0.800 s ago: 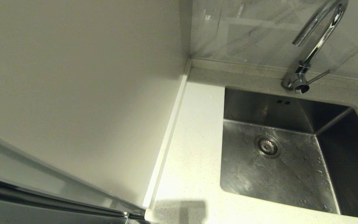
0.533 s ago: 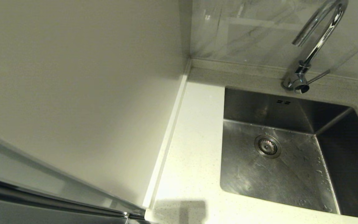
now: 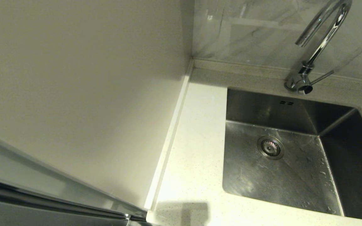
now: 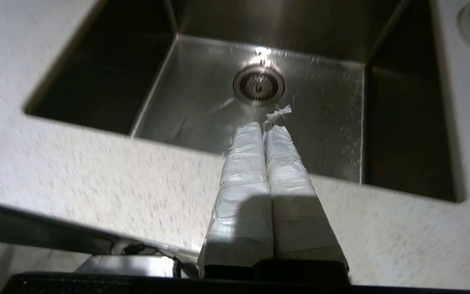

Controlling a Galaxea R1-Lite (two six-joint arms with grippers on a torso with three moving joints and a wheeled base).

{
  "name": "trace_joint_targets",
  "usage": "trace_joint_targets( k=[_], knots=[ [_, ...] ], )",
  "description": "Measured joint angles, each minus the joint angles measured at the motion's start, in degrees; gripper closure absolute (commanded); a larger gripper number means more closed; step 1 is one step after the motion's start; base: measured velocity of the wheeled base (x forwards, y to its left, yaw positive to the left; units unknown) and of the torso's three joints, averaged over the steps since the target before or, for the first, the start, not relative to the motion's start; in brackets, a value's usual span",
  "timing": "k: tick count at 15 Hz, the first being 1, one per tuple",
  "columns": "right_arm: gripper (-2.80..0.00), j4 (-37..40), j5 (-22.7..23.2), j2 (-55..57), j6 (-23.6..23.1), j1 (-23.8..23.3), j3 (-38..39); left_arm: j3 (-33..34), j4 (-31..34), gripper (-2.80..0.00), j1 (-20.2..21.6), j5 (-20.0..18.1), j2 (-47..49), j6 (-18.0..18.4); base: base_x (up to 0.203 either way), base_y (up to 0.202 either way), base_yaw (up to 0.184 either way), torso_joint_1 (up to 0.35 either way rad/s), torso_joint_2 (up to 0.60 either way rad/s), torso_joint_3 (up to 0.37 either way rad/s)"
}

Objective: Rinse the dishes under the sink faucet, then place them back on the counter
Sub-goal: Put a bowl into the sink

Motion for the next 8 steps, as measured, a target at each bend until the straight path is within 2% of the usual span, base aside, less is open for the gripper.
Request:
trace_joint_targets(
  k=[3, 6, 8],
  knots=[
    [0.0, 0.3, -3.0, 10.1, 0.7, 0.0, -11.9, 0.0, 0.0, 0.0, 0.0, 0.0, 0.0, 0.0, 0.0, 0.0, 0.0, 0.0, 0.0, 0.0],
    [0.0, 0.5, -10.1, 24.6, 0.6, -0.2, -24.1, 0.0, 0.0, 0.0, 0.0, 0.0, 0.0, 0.0, 0.0, 0.0, 0.0, 0.0, 0.0, 0.0],
    [0.0, 0.6, -14.3, 35.2, -1.2, -1.9, -32.0, 0.0, 0.0, 0.0, 0.0, 0.0, 0.0, 0.0, 0.0, 0.0, 0.0, 0.0, 0.0, 0.0]
  ],
)
